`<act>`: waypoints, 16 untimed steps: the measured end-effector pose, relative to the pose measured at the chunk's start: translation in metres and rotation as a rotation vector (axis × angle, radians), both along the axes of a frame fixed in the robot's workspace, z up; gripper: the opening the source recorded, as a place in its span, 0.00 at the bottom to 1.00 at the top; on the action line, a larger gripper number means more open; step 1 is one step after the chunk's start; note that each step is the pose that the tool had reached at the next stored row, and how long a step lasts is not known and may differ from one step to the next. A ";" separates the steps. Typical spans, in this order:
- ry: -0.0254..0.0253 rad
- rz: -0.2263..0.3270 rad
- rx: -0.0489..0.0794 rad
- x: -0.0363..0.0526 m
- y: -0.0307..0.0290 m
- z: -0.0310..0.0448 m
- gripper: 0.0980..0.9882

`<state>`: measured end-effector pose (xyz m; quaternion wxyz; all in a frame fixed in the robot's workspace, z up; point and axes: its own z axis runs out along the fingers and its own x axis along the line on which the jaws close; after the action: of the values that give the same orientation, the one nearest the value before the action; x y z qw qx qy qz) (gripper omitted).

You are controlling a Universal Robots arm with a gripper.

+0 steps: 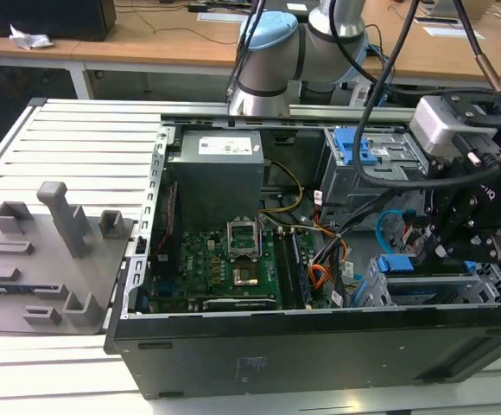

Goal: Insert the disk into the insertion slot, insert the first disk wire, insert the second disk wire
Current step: 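Insert the disk into the insertion slot, then insert the first disk wire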

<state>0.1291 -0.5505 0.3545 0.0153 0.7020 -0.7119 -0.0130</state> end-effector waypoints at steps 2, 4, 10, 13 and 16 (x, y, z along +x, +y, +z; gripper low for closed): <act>0.0001 0.000 0.000 0.0022 0.0001 -0.0040 0.01; 0.0002 0.000 0.000 0.0040 0.0004 -0.0047 0.01; 0.0002 0.000 0.000 0.0065 0.0009 -0.0052 0.01; 0.0002 0.000 0.000 0.0068 0.0009 -0.0052 0.01; 0.0002 0.000 0.000 0.0069 0.0009 -0.0052 0.01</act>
<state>0.1360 -0.5496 0.3493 0.0153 0.7020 -0.7119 -0.0131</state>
